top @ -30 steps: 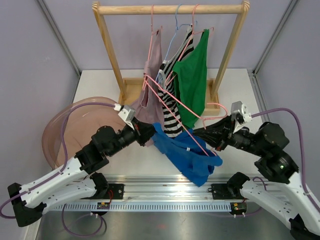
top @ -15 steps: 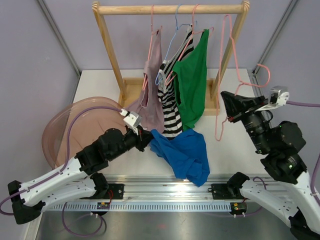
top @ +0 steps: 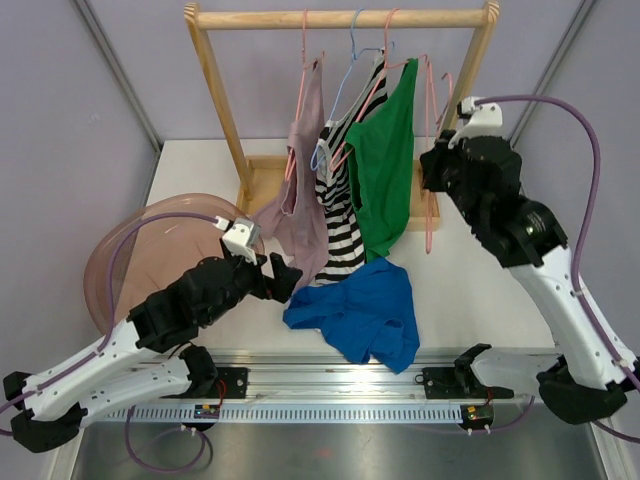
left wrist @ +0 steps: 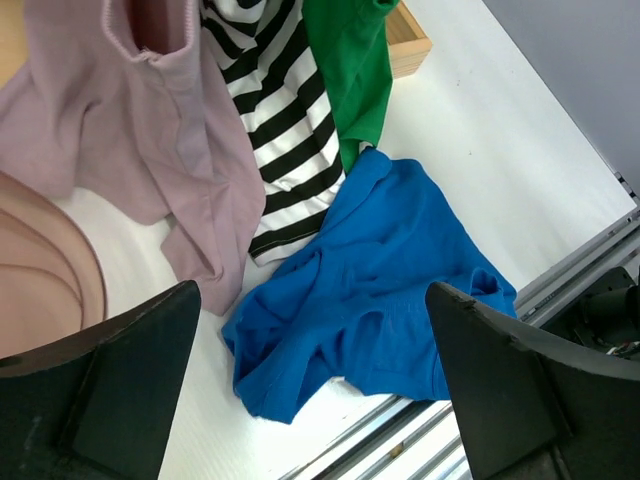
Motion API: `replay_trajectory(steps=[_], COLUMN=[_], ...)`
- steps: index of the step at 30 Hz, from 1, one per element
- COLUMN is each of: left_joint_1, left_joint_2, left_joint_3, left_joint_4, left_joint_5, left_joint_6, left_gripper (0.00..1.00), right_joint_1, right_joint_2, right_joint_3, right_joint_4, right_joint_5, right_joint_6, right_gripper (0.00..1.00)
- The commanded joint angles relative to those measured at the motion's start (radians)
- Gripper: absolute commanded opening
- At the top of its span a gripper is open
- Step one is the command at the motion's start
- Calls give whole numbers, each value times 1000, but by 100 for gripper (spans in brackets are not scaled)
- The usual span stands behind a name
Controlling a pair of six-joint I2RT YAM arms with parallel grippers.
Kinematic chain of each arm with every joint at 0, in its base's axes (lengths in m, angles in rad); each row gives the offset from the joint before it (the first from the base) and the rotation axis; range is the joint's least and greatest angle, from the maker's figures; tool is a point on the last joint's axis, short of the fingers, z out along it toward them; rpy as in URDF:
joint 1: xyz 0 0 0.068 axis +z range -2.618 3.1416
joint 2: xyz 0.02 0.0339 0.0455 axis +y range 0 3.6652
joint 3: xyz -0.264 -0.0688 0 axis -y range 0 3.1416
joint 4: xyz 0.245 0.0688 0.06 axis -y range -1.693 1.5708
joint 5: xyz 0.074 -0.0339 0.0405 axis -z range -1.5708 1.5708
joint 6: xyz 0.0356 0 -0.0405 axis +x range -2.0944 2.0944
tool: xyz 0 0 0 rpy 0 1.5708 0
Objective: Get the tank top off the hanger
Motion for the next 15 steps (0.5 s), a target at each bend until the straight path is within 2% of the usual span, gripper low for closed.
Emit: replay_trajectory(steps=[1,6,10,15], left_joint_1=[-4,-11,-19,-22], left_joint_2=[-38,-58,-63,-43], left_joint_3=[61,108,114,111], left_joint_4=[-68,-157,-175,-172], left_joint_5=[-49,-40,-46,-67], left_joint_6=[-31,-31,-36,-33], left_gripper=[99,99,99,99], right_joint_1=[-169,-249,-373,-461], right_joint_2=[82,239,401,587], right_joint_3=[157,398,564,798], right_joint_4=[-33,-93,-151,-208], right_joint_5=[-215,-275,-419,-561], right_joint_6=[18,-11,-9,9], right_gripper=[0,0,0,0])
